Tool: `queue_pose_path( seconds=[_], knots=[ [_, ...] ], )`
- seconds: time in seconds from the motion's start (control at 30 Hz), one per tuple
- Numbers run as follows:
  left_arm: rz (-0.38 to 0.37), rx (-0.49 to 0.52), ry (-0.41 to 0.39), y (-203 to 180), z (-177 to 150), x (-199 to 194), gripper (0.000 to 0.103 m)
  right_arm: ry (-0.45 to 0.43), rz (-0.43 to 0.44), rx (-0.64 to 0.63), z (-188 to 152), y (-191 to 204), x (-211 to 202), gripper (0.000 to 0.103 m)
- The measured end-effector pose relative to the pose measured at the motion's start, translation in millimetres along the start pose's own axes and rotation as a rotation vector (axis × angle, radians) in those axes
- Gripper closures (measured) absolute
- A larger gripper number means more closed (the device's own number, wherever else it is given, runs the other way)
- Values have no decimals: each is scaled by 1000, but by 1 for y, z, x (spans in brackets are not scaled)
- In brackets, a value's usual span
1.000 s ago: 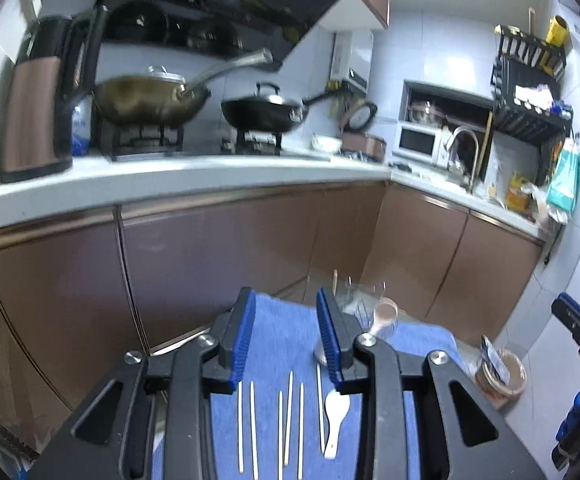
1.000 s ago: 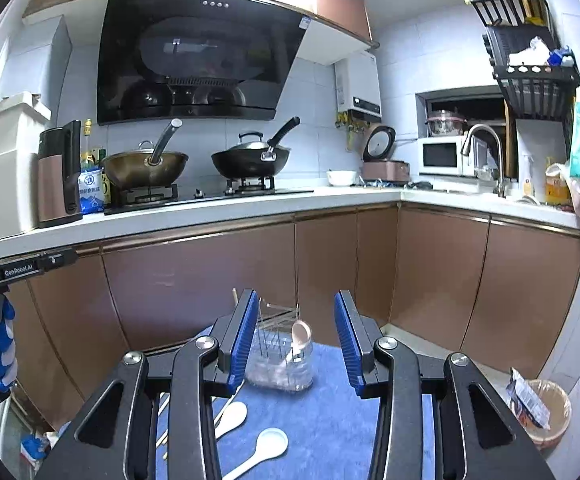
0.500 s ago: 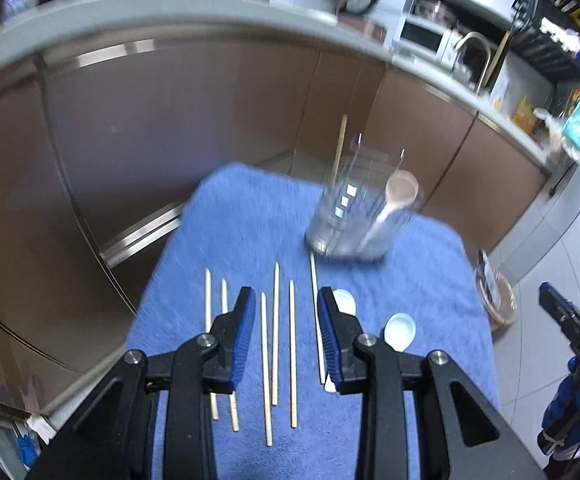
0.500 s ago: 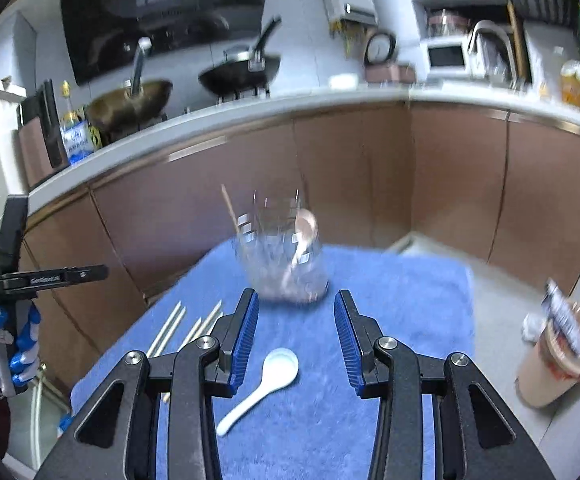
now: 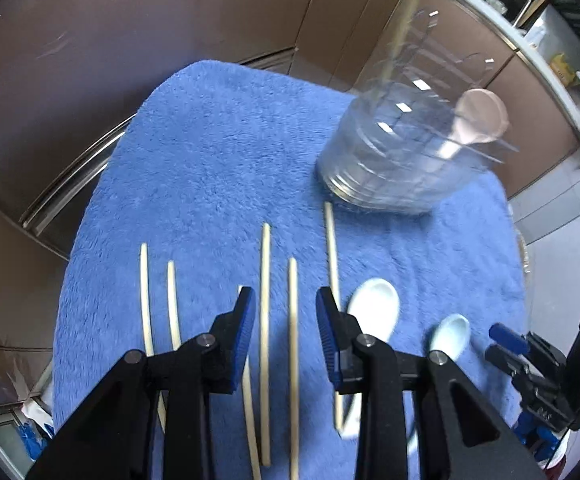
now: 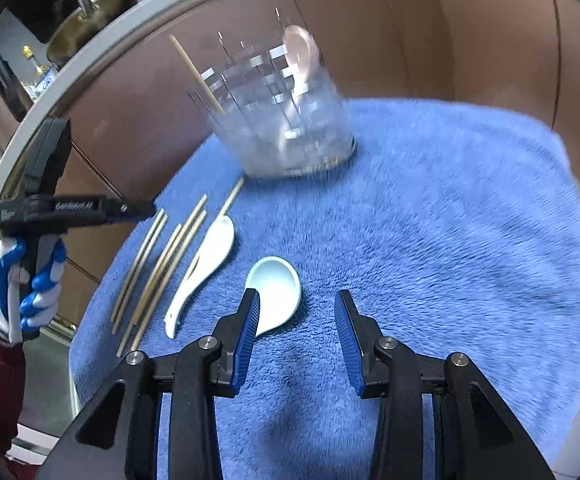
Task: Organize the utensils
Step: 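Grasp another chopstick with the left gripper while the right gripper grasps the light-blue spoon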
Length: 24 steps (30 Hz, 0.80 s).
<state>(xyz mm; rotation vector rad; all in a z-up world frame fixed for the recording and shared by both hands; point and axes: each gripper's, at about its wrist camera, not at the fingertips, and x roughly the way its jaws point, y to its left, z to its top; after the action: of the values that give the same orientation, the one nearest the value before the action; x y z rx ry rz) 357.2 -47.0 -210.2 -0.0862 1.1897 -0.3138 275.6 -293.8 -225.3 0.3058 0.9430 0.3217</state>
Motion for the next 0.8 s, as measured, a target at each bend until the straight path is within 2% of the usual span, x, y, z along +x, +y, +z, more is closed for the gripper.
queue_pose_path(
  seconds=[0.2, 0.37, 0.57, 0.8],
  knots=[
    [25, -6, 40, 6, 24, 29, 74, 65, 46, 6, 8, -10, 28, 63],
    [31, 3, 78, 10, 33, 50, 84, 91, 66, 4, 13, -14, 41, 64],
    [23, 3, 112, 11, 38, 67, 90, 114, 77, -14, 20, -15, 48, 72],
    [28, -5, 114, 11, 40, 75, 97, 149, 67, -71, 28, -10, 56, 79]
  ],
)
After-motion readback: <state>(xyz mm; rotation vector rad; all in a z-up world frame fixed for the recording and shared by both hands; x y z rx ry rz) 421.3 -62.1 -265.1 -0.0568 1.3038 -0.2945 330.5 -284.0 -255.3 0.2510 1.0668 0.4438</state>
